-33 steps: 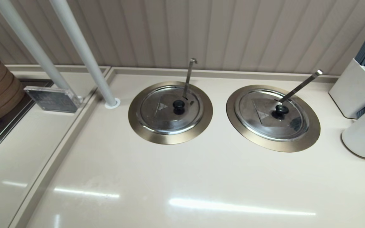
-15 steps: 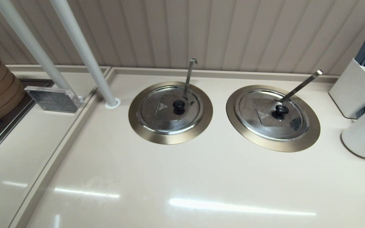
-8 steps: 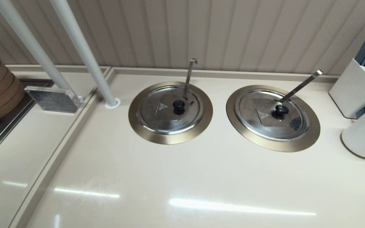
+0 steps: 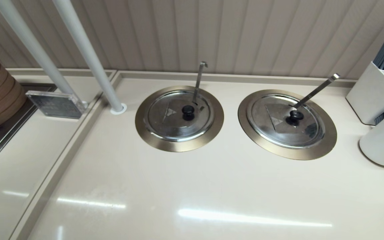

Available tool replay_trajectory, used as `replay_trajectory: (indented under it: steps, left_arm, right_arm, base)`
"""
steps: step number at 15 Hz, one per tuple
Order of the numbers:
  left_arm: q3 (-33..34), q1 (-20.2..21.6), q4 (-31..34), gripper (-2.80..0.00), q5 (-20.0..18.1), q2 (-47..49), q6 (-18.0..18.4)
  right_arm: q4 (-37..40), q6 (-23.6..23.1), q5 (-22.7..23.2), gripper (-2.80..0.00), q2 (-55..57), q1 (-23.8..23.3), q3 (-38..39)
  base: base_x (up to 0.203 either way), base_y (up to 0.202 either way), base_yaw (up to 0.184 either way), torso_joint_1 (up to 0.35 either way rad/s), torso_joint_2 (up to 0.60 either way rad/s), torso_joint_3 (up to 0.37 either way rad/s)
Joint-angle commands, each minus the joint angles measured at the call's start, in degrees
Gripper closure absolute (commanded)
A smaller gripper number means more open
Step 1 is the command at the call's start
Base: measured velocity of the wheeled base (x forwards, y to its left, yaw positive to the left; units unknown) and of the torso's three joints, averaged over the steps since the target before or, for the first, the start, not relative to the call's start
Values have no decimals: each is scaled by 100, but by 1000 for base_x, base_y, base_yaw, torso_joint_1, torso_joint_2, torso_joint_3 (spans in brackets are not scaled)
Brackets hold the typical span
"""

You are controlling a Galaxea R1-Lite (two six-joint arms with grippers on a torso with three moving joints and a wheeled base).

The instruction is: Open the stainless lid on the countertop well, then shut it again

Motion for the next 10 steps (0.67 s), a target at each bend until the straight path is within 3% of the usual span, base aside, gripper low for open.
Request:
replay_trajectory:
  steps: [1, 10]
  left_arm:
    - [0, 0, 2, 0, -2, 17, 0]
    - [0, 0, 2, 0, 147, 17, -114]
  right_arm:
    - [-3, 1, 0, 0, 0, 0, 26]
    - [-3, 5, -5, 0, 0, 0, 26]
  base:
    - [0, 0, 0, 0, 0, 0]
    - [0, 0, 0, 0, 0, 0]
